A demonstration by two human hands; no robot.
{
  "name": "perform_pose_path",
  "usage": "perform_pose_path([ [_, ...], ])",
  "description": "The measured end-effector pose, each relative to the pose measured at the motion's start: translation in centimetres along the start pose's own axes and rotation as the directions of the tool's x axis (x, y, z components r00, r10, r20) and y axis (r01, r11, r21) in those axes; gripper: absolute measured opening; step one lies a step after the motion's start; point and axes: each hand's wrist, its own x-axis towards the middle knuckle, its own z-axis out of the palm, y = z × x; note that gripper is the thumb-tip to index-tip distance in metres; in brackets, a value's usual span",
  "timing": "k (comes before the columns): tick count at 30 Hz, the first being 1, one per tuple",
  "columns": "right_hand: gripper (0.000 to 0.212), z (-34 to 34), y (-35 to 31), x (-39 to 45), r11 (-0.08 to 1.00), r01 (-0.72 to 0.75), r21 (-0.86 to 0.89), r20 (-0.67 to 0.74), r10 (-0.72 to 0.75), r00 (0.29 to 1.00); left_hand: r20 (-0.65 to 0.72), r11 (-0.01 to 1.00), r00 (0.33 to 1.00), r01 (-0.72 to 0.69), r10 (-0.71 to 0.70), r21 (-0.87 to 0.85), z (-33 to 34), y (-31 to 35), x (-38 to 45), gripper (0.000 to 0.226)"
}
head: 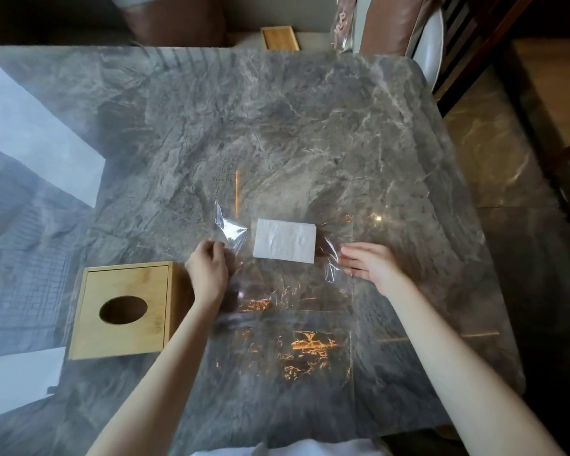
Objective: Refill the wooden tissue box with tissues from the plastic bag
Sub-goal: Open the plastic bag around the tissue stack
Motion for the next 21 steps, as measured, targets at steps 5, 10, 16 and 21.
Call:
perform_pose_path([
  [5, 0.023, 0.6, 0.2, -0.9, 0.996, 0.052, 0.074, -0.005, -0.052, 0.999, 0.069, 0.976, 0.993, 0.106, -0.095, -0.192, -0.2, -0.3, 0.2, 0.019],
  [10, 0.021, 0.7, 1.0, -1.7, 0.995, 0.027, 0.097, 0.024, -0.029, 0.999, 0.160, 0.933, 0.964, 0.249, -0.213, -0.259, -0.4, -0.7, -0.3, 0.022],
  [16, 0.018, 1.3, 0.4, -1.9, 0.999, -0.010, 0.047, -0.010, 0.010, 1.000, 0.259, 0.897, 0.930, 0.334, -0.262, -0.290, -1.0, -0.2, -0.4, 0.017],
  [21, 0.027, 1.7, 0.3, -1.2, 0.999, 0.048, 0.005, -0.044, -0.048, 0.998, 0.254, 0.902, 0.945, 0.285, -0.207, -0.324, -1.2, -0.1, 0.1, 0.019],
])
